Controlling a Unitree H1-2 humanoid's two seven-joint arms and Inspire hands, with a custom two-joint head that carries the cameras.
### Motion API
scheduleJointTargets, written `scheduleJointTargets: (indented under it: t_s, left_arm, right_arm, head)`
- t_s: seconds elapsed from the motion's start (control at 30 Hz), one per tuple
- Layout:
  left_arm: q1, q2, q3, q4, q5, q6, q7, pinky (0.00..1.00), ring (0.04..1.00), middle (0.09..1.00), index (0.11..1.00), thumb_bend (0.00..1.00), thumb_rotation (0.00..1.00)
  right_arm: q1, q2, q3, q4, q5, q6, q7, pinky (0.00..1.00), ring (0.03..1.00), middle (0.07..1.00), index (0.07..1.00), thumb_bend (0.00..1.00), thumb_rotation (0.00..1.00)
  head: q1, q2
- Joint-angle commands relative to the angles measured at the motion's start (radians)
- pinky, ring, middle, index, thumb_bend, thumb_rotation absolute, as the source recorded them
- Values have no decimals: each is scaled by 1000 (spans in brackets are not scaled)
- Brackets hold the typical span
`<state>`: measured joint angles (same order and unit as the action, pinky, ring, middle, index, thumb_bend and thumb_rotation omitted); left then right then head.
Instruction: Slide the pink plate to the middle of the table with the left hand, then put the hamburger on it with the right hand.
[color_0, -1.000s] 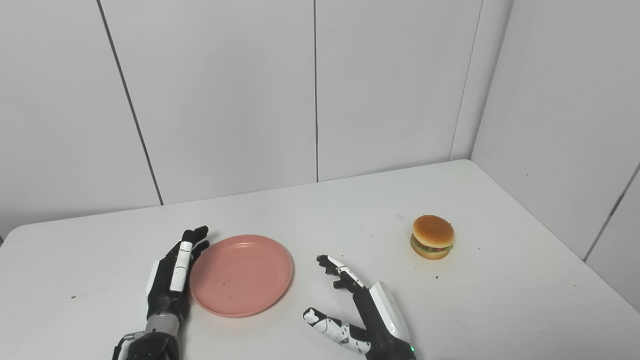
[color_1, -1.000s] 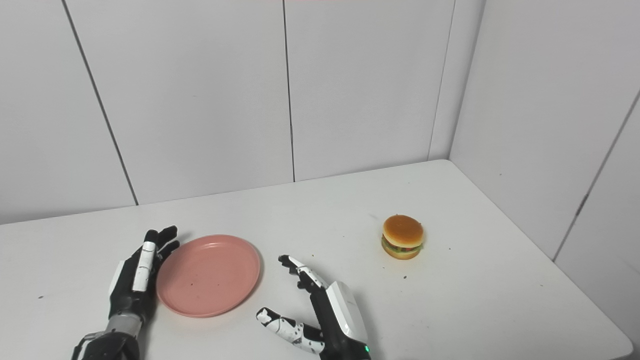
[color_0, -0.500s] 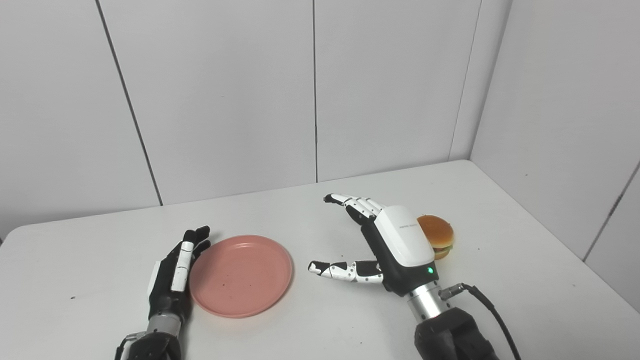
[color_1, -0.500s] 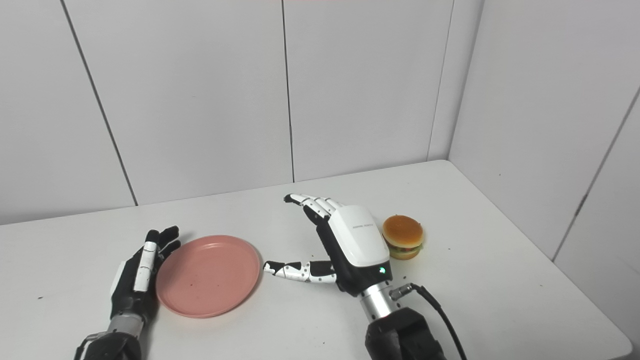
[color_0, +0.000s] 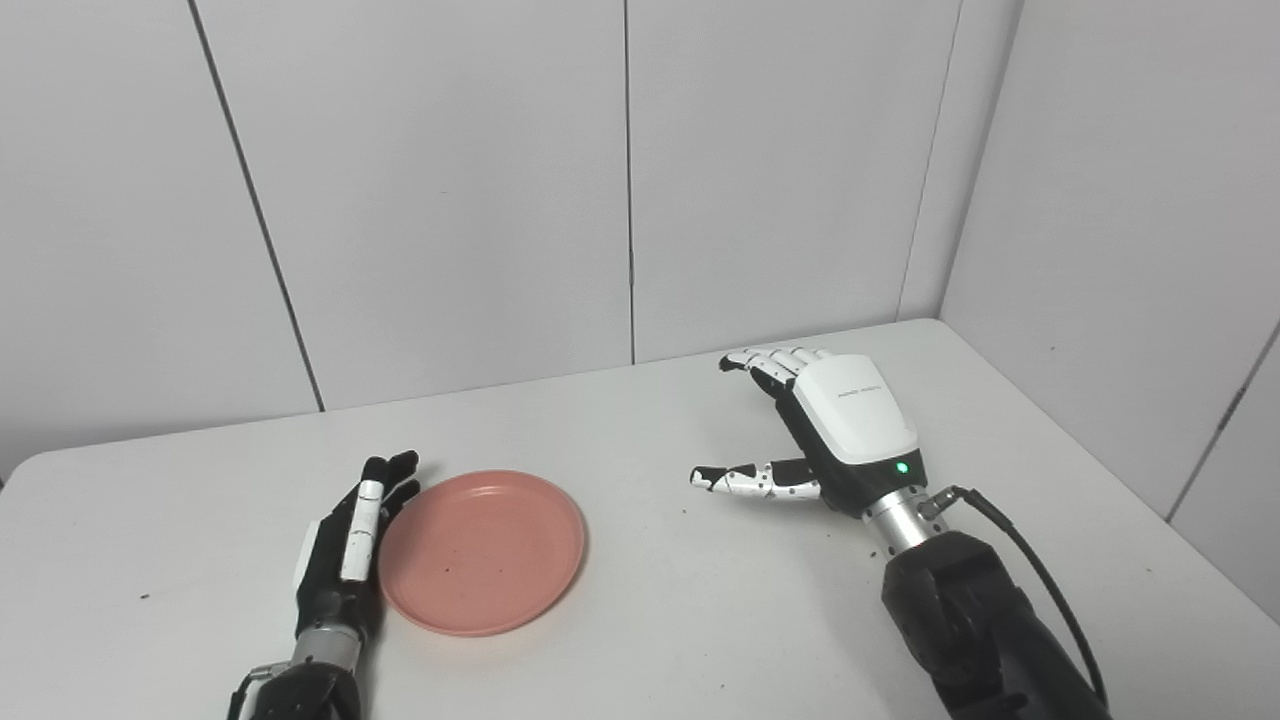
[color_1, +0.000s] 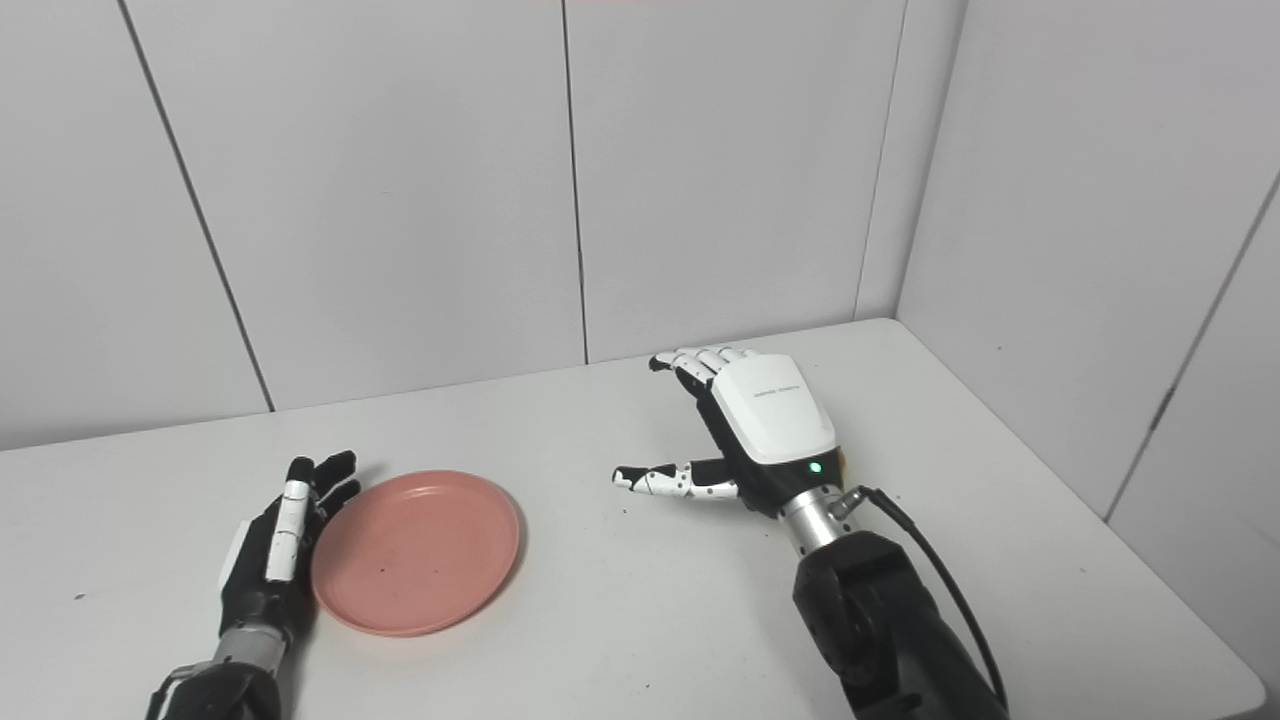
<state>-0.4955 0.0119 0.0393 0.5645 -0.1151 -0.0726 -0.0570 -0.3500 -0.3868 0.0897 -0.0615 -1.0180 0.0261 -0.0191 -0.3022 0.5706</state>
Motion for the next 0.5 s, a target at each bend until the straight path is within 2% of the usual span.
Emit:
scheduleJointTargets:
  t_s: [0.0,0.2,0.47]
  left_arm:
    - [-24,-2,-5,-20,-2,8,-14,960,866,861,717,822,877]
    - [-23,-3,-11,-26,8,11,-10,941,862,860,718,825,878]
    - [-27,-1,-10,-24,4,15,-13,950,869,864,710,827,871]
  right_arm:
    - [-57,-30,-11,7,-1,9,-33,756,759,762,726,766,782]
    - [-72,-71,0,111,-17,8,-71,771,759,764,731,757,786]
    - [-84,-90,7,226,-22,28,-121,764,779,769,717,763,792]
  head:
    - [3,1]
    - [3,1]
    - [13,2]
